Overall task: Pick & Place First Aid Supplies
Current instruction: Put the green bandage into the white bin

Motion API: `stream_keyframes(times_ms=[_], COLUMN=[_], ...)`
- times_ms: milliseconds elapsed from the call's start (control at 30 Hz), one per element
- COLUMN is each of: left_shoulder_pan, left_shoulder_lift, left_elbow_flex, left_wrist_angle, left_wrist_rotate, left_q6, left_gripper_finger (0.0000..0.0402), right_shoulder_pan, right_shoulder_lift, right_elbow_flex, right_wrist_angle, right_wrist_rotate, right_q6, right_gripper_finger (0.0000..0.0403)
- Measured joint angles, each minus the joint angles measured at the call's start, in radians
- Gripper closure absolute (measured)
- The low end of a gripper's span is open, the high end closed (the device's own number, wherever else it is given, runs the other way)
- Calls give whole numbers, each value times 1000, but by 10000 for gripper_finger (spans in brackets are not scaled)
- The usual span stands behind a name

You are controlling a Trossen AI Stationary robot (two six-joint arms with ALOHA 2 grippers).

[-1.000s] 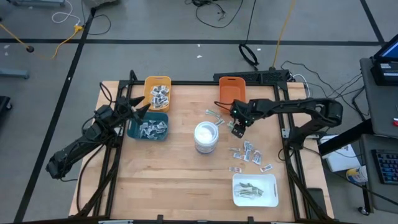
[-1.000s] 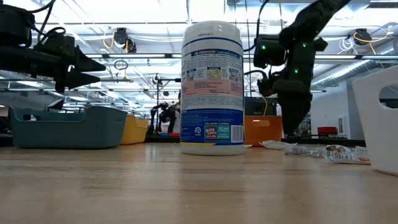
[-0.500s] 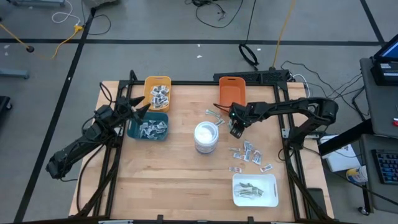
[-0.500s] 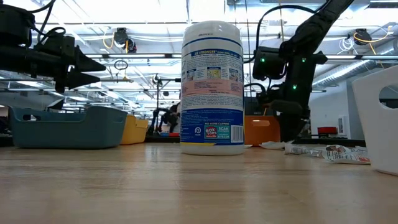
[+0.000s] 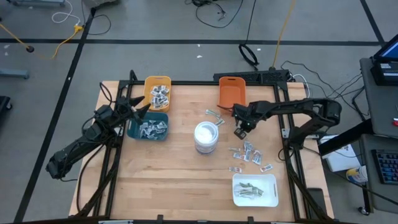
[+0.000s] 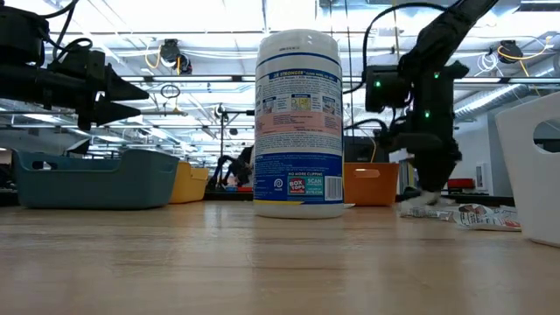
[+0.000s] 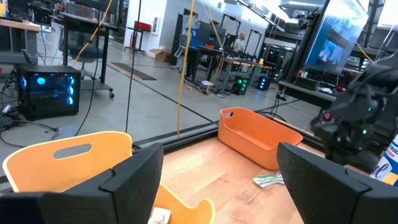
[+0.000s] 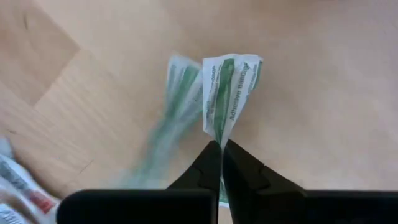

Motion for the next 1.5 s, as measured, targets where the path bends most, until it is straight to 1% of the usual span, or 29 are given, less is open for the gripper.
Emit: stream_keyframes(times_ms=[200,400,600,700,800,933,1233,1367,1500], left_shoulder_pan=[0,0,0,0,0,0,0,0,0], left_shoulder_lift=[0,0,0,0,0,0,0,0,0], left_elbow_flex=[0,0,0,0,0,0,0,0,0], left_wrist_angle=[0,0,0,0,0,0,0,0,0], left_wrist_rotate=[0,0,0,0,0,0,0,0,0], left_q6=[0,0,0,0,0,0,0,0,0], left_gripper_finger=[90,100,91,83,77,74,91,96,92], right_shoulder_pan=[33,90,143,172,209,320,662,801,909], right_shoulder_lift=[-101,-165,-194,-200,-204,-204,-204,-201,-185], right_elbow_flex=[46,141,261,298,298,298,298,298,299], right_wrist_angle=[-168,-351,-528,-564,-565,-561,-507,-435,-346], right_wrist_rotate=[-1,2,1,4,3,4,3,2,-1], right_q6=[58,120,169,192,224,259,430,484,502], right_gripper_finger=[401,402,402,402,402,402,403,403,403])
